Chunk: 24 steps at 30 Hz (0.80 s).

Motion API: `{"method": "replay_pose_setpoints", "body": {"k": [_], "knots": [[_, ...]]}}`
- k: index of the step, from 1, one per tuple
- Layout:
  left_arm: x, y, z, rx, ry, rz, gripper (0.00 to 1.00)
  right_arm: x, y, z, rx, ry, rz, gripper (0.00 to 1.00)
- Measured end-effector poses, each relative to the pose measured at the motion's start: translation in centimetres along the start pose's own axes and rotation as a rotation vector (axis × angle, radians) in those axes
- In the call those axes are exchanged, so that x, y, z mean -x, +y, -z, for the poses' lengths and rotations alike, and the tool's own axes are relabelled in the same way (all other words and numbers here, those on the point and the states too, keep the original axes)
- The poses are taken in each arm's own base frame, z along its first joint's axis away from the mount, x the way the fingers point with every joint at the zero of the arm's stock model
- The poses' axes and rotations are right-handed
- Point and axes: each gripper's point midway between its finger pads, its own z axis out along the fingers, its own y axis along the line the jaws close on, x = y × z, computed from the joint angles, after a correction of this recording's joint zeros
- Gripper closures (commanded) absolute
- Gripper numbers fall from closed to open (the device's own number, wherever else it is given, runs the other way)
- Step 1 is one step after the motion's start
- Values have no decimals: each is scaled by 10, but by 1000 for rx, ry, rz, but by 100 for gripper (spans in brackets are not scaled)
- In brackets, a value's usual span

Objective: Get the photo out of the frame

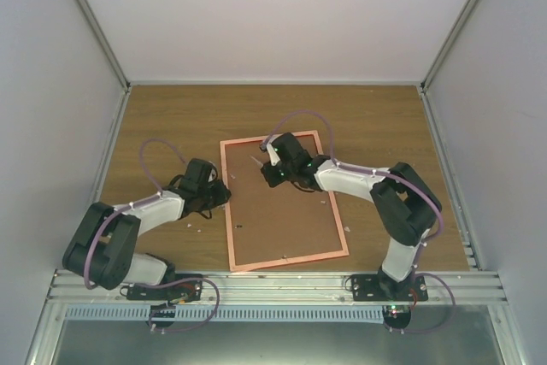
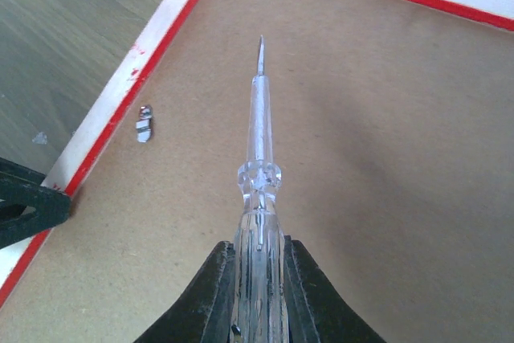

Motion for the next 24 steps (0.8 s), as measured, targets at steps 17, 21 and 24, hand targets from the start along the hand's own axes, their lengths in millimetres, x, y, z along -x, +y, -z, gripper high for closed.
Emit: {"method": "replay_pose_setpoints", "body": {"k": [17,21,24], "knots": [[-28,12,19,-31,-79,391,83,-1,-19,30,-55,-57,-29,99],[-36,6,18,-29,-75,432,66,1,-24,35,-61,-74,-36,99],[-38,4,19,-15,-67,429,47,0,-28,37,-65,-81,-41,100]]}}
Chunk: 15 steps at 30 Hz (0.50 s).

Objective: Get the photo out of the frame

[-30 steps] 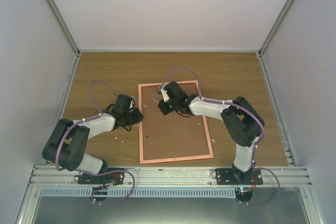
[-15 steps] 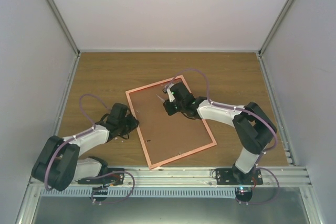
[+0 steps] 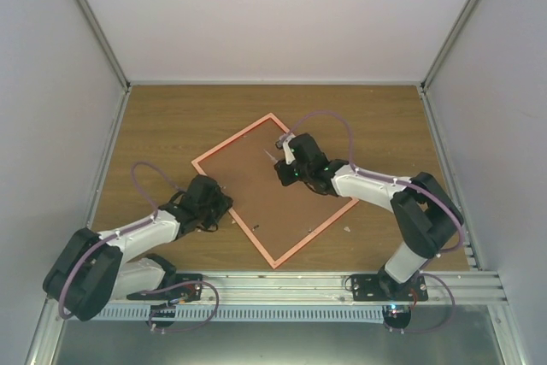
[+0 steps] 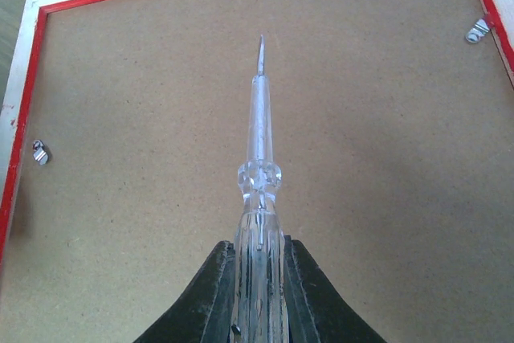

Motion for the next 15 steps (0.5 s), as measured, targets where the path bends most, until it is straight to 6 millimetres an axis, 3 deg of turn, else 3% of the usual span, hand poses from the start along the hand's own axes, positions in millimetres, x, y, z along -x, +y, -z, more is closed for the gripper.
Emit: {"method": "replay_pose_setpoints", "body": {"k": [5,9,15], "knots": [[18,-13,9,45,-52,-93,21,-5,-6,5,-4,-5,-7,99],[50,-34,18,84,-124,-230,4,-8,-10,11,-2,-18,-7,99],[104,-75,18,120,-204,-473,1,-14,-14,18,10,-44,4,99]]}}
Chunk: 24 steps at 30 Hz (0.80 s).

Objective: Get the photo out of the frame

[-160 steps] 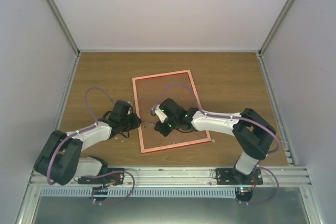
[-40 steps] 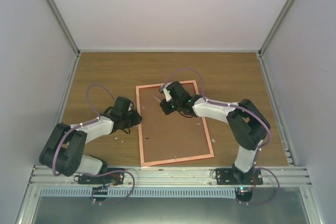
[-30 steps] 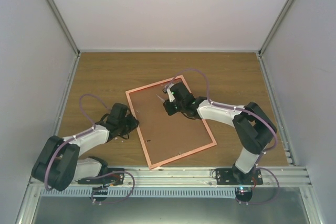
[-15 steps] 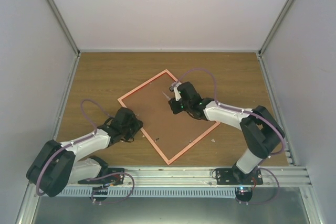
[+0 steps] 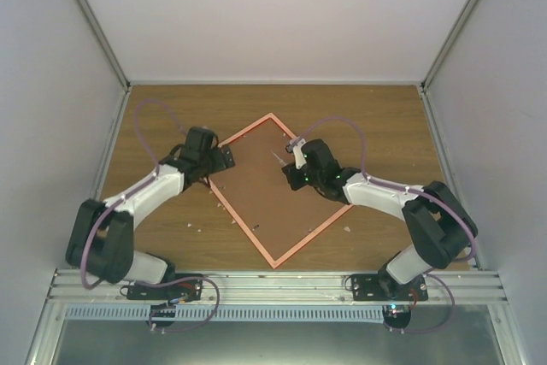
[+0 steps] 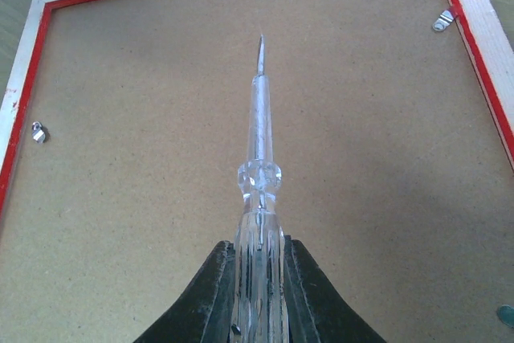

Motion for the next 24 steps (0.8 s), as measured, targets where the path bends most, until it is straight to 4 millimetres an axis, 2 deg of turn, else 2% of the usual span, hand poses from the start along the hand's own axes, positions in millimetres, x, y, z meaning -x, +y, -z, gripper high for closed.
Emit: {"method": "replay_pose_setpoints", "body": {"k": [3,6,10,13,17,21,24], "knots": [[25,-11,-17,5,1,-110,1,0,-1,2,6,-15,9,100],[40,-16,-43,17,34,-202,1,-1,0,5,15,-34,26,99],[51,-8,-77,58,97,-275,1,-1,2,10,32,-62,40,99],[59,2,-96,70,133,-306,1,-1,2,14,33,-81,46,100],[63,10,-105,73,162,-347,4,1,2,20,34,-116,55,99],[64,6,-115,43,194,-381,7,4,1,21,30,-129,57,100],[57,2,-119,10,224,-393,8,6,0,21,23,-136,58,99]]}}
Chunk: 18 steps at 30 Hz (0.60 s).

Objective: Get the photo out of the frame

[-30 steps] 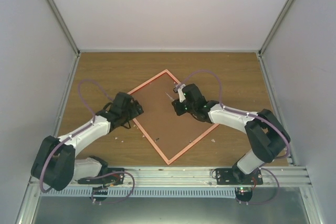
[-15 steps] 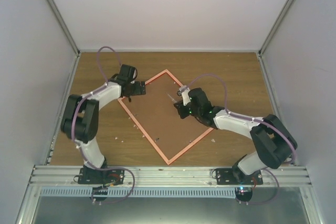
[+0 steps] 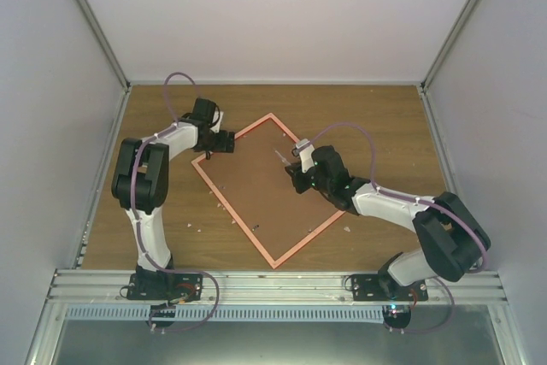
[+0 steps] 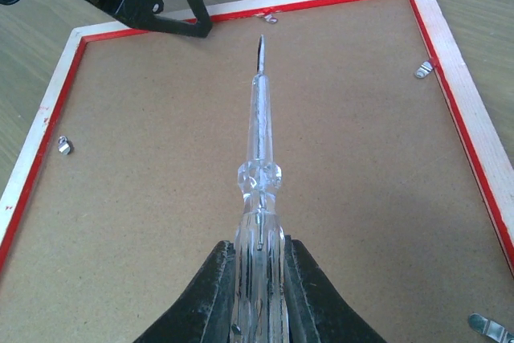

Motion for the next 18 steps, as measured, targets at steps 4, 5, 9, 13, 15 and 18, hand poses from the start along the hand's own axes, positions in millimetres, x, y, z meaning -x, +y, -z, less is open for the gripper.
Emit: {"method": "replay_pose_setpoints", "body": {"k": [4,5,9,13,15,18], "knots": [[-5,-4,-5,-26,19,-9,17,0,-1,0,-5,-1,1,100],[-6,-3,-7,-25,25,-9,18,0,-1,0,-6,-1,1,100],[-5,-1,-7,-27,23,-2,30,0,-2,0,-12,-2,2,100],[-5,2,-8,-25,20,19,43,0,-3,0,-18,-2,2,99],[-5,3,-9,-28,14,30,47,0,-4,0,-21,-2,2,99],[-8,4,-6,-39,0,41,54,0,-4,0,-21,1,2,99]]}}
